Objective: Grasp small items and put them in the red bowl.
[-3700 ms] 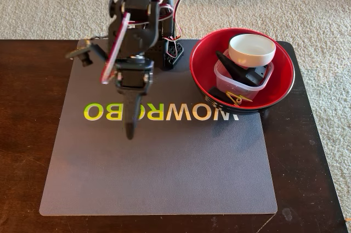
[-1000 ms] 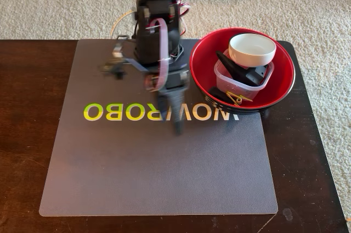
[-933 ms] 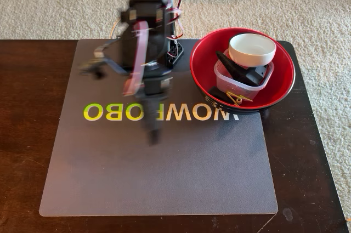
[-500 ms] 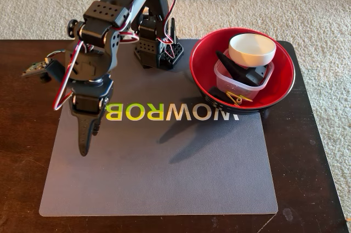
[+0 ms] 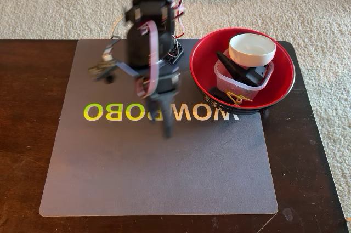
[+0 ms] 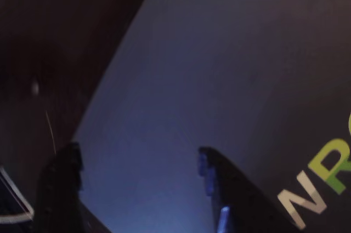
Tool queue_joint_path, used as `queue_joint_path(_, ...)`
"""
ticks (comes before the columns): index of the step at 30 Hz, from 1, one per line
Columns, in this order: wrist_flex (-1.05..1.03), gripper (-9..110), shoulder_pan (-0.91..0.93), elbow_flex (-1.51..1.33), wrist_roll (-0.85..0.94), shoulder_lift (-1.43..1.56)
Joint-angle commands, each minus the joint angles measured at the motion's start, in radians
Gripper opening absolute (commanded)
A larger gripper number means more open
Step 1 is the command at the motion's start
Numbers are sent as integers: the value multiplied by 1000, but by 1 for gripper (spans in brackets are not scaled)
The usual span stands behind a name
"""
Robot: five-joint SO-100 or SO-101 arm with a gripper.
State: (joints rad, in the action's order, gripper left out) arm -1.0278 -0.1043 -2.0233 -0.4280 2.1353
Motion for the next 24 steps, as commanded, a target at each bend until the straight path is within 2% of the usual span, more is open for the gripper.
queue_joint_path(1, 6, 28, -55, -52, -18, 104)
queue_joint_path(24, -3, 28, -95, -89, -72, 126)
